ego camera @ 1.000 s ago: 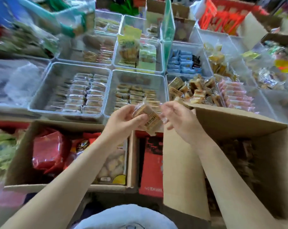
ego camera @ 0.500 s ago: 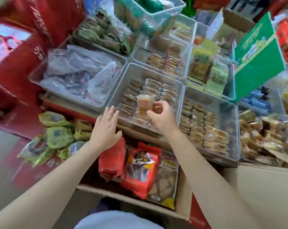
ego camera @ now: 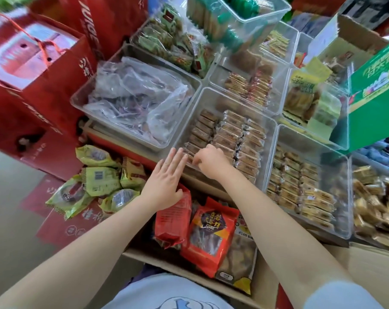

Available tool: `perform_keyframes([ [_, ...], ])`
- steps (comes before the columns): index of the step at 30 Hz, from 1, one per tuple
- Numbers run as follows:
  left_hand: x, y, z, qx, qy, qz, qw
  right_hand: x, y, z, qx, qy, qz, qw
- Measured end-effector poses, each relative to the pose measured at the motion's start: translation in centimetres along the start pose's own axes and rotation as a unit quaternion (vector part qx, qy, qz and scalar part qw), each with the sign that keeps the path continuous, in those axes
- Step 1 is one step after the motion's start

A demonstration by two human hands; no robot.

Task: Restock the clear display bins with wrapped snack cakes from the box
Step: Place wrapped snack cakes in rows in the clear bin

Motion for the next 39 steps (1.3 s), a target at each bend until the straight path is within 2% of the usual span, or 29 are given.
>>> perform_keyframes([
  [3, -0.2, -0.2, 0.3, -0.001, 0.011, 0.008, 1.0, -0.9, -0.5, 0.5, 0.038, 0.025, 0.001, 0.999],
  [5, -0.1, -0.5, 0.8, -0.003, 0.021, 0.023, 1.0, -2.5, -1.3, 1.7, 0.114, -0.034, 0.01, 0.993],
  [7, 0.3, -1.5, 1.7, -0.023, 0.012, 0.048, 0.999, -6.0, -3.2, 2.9, 0.215, -0.11, -0.003, 0.97],
  [9, 0.8, -4.2, 2.3, -0.07, -0.017, 0.055, 0.996, -11.1, -5.6, 3.4, 0.274, -0.139, -0.026, 0.951],
  [11, 1.2, -9.5, 2.2, -0.12, -0.031, 0.015, 0.992, -16.8, -8.4, 3.1, 0.299, -0.151, -0.046, 0.941],
  [15, 0.6, -24.8, 0.2, -0.214, 0.013, -0.103, 0.971, -29.3, -16.1, 2.2, 0.314, -0.229, -0.105, 0.916],
  [17, -0.8, -32.8, -0.6, -0.246, 0.035, -0.161, 0.955, -35.8, -20.8, 2.1, 0.326, -0.287, -0.155, 0.887],
  [20, -4.0, -43.8, -2.5, -0.275, 0.071, -0.249, 0.926, -45.6, -28.6, 0.4, 0.366, -0.359, -0.243, 0.824],
  [24, -6.8, -53.8, -5.7, -0.259, 0.065, -0.323, 0.908, -53.9, -37.3, -4.2, 0.383, -0.383, -0.312, 0.781],
  [26, -7.0, -56.9, -7.3, -0.242, 0.047, -0.317, 0.916, -55.4, -40.8, -6.8, 0.393, -0.364, -0.318, 0.783],
  [28, -6.7, -58.9, -8.6, -0.213, 0.017, -0.281, 0.936, -55.1, -44.0, -9.4, 0.378, -0.312, -0.318, 0.811],
  [31, -5.8, -60.2, -9.9, -0.178, -0.01, -0.223, 0.958, -52.0, -48.3, -14.6, 0.334, -0.183, -0.323, 0.866],
  [34, -5.1, -60.0, -10.1, -0.173, -0.011, -0.205, 0.963, -47.9, -50.6, -20.8, 0.283, -0.027, -0.315, 0.906],
  [37, -5.2, -59.6, -10.0, -0.165, -0.009, -0.202, 0.965, -45.6, -50.4, -27.4, 0.248, 0.115, -0.298, 0.915],
  [39, -5.3, -59.6, -9.9, -0.157, -0.012, -0.201, 0.967, -45.4, -50.3, -30.9, 0.217, 0.165, -0.301, 0.914],
])
Point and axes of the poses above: each hand's wrist, its own x-axis towards the middle knuckle, its own z-axis out of the back of the hand, y = z × x, the point moved 7 cm from there along x, towards the middle knuckle, and after that the axes turned 3 degrees about -z, right-handed, at the moved point
